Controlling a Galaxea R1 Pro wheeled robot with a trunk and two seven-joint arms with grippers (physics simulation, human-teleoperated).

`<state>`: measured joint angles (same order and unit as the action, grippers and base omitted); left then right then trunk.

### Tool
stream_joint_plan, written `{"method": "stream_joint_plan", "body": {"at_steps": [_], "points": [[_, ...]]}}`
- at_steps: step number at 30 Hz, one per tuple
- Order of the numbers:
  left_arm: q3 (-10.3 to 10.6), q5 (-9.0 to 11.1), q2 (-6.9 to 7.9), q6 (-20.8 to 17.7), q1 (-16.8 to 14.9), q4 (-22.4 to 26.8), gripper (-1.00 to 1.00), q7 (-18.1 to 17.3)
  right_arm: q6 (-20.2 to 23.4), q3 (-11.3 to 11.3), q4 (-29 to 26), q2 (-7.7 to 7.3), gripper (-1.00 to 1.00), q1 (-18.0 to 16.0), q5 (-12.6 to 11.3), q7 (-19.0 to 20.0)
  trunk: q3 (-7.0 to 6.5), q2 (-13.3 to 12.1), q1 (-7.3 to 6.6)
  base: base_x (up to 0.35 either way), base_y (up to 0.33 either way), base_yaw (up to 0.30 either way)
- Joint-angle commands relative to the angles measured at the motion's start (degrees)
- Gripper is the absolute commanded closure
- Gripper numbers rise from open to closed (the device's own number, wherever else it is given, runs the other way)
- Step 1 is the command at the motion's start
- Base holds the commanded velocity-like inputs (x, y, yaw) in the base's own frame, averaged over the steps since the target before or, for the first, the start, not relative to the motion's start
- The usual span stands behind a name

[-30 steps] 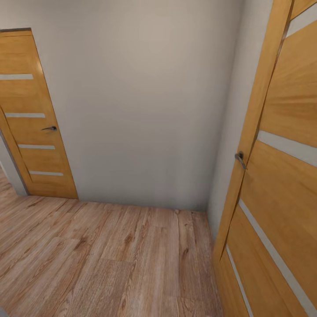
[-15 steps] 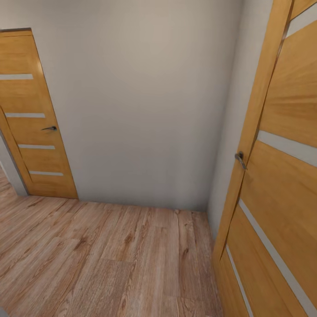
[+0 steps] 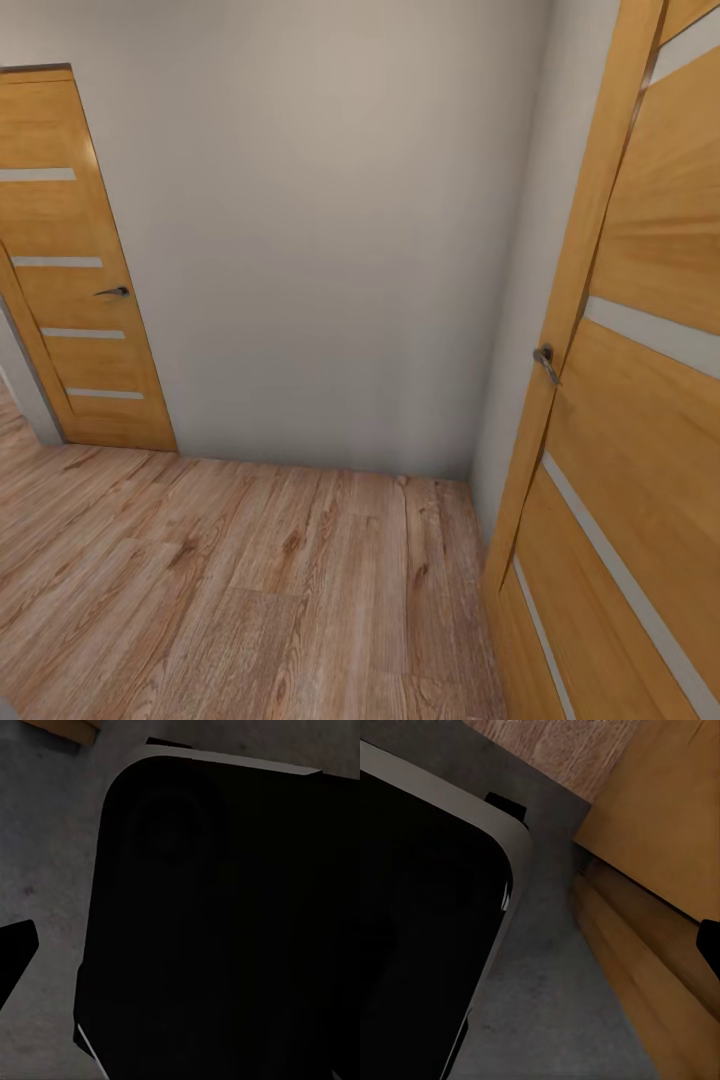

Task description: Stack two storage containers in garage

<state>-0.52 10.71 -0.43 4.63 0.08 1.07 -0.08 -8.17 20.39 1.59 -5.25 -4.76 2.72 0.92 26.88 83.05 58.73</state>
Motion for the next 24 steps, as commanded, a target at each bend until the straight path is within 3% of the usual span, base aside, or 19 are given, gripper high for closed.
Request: {"method": "stream_joint_plan", "body": {"at_steps": [1, 24], "points": [[-0.02, 0.39, -0.01, 0.11, 0.01, 0.05, -1.00, -0.01, -0.36, -0.02, 0.17, -0.01, -1.00, -0.07, 0.27, 0.11, 0.05, 0.03, 0.00, 0.000, 0.000, 0.000], [-0.15, 0.54, -0.01, 0.11, 0.01, 0.25, -1.00, -0.10, -0.80, 0.18, 0.19, -0.09, -1.00, -0.07, 0.75, 0.14, 0.05, 0.03, 0.00, 0.000, -0.038, 0.000]]}}
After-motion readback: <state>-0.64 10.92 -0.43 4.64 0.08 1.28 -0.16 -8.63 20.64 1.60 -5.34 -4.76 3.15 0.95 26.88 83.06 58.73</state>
